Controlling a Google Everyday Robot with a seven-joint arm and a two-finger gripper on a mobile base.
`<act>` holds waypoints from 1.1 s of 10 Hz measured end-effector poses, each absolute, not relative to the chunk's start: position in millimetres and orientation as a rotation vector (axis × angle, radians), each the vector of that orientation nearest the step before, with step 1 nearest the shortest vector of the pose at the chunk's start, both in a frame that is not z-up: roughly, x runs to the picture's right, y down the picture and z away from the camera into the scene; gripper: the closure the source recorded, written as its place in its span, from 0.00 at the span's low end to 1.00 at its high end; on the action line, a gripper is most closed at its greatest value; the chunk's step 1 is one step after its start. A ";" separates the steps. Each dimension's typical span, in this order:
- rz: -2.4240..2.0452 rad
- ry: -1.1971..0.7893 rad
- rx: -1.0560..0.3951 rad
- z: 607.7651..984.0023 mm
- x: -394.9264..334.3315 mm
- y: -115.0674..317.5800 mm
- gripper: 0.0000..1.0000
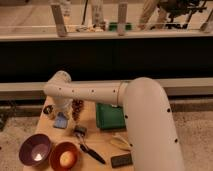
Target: Place sponge in table surface
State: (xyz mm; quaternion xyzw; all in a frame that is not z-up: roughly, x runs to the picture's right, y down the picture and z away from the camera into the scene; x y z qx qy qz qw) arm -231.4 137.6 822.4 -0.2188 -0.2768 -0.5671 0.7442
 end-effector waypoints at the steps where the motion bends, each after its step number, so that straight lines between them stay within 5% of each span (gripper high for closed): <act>1: -1.267 -0.642 -0.477 836.3 -228.7 144.5 1.00; 4: -1.348 -0.729 -0.488 871.1 -221.4 161.8 0.90; 11: -1.591 -0.842 -0.433 845.6 -249.6 145.1 0.21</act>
